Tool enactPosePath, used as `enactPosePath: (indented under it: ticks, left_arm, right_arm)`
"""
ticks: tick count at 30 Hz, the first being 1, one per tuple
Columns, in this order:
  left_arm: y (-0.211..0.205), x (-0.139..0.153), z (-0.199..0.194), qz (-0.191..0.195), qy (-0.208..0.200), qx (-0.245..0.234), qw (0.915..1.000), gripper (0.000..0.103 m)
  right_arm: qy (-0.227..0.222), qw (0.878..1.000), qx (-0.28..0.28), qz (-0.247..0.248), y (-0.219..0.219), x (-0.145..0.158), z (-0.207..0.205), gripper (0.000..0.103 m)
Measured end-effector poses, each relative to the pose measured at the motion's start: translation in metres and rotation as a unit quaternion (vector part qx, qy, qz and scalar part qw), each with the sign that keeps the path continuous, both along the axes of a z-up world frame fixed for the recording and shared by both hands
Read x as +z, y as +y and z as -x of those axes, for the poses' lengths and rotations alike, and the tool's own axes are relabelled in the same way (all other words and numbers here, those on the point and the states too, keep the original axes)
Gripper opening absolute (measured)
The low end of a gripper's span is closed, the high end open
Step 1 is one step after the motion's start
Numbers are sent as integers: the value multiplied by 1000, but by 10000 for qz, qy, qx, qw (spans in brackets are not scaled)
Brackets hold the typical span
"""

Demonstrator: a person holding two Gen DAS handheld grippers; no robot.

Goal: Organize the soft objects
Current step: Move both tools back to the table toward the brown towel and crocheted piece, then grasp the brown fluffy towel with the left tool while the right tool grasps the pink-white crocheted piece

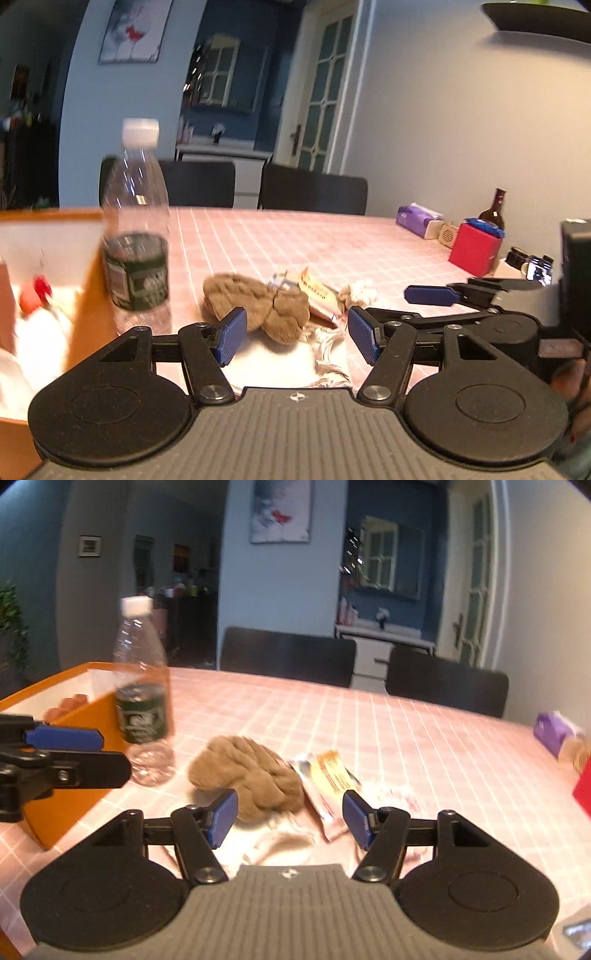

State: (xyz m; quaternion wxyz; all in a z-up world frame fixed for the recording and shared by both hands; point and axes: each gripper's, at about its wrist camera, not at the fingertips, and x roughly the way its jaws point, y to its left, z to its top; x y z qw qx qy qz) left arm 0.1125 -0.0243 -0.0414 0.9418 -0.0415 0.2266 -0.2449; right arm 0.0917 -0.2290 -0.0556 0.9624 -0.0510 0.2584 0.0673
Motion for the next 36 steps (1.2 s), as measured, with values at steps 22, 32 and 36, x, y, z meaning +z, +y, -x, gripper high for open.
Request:
enactPosePath:
  ticks: [22,32,36]
  left_arm:
    - [-63,-54,-89,460,1530,853,9835,88]
    - [-79,-64,-108,193,1733,1037,9792,88]
    - [-82,-70,-115,158,1811,1166,9764,88]
  right_arm:
    - [641,9932,-969,41,-58,-58,-94,90]
    - [884,9900,-1097,-73,-66,-73,-98,79]
    - [822,9892,-1202,142,-64,-77,-94,63]
